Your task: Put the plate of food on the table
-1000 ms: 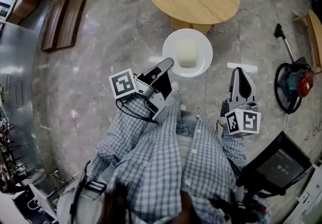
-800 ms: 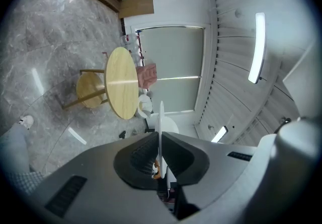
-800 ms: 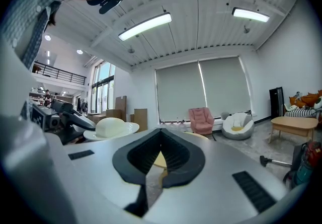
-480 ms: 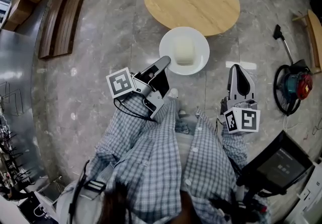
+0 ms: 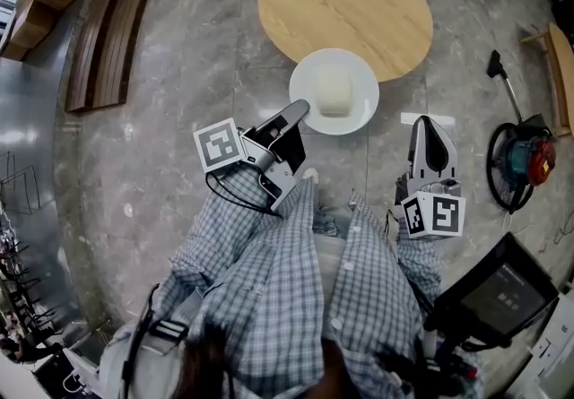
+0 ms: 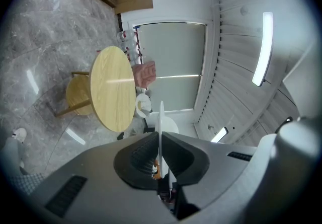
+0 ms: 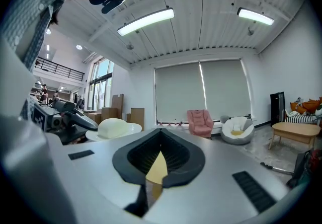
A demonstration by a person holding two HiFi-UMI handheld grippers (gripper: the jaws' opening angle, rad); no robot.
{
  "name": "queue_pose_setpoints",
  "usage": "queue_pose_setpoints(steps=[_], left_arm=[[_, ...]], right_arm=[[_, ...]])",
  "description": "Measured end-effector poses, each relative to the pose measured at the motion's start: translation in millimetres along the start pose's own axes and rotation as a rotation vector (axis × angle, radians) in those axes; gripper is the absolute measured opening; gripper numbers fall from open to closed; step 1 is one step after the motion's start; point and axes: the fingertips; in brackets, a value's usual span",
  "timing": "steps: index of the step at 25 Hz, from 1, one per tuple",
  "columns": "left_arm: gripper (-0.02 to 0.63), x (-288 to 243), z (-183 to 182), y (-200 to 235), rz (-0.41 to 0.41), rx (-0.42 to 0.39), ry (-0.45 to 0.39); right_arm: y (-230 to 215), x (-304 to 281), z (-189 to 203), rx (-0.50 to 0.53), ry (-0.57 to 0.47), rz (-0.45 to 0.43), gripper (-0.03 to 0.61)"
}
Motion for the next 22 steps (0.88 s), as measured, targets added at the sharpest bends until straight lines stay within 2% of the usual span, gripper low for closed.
queue_pose_setpoints(steps=[7,11,16,22], left_arm=[[0.02,-5,5,-2,0.012,0.023,-0.012],[0.02,-3,2,-1,0.0,0.008,-0.004],[0.02,0,-2,1,-0.021,-0.003,-0.007],[0.02,-2,-3,-7,0.001,-0.019,-0.006]], right_arm=[[7,-5,2,-0.004,0.008,-0.023,0.008],[14,-6,1,-0.001,0.012,-0.043,0.008],[15,-2,2,0.015,0.026,-0.037,0.008],[8,-1,1,0.013,0.022,-0.024,0.008]])
Point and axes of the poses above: the fingertips, and each gripper's own axes: x backward along the fingers, y to its left, z out of its underside, and after that the axes turned 10 degrees about -x, right-handed
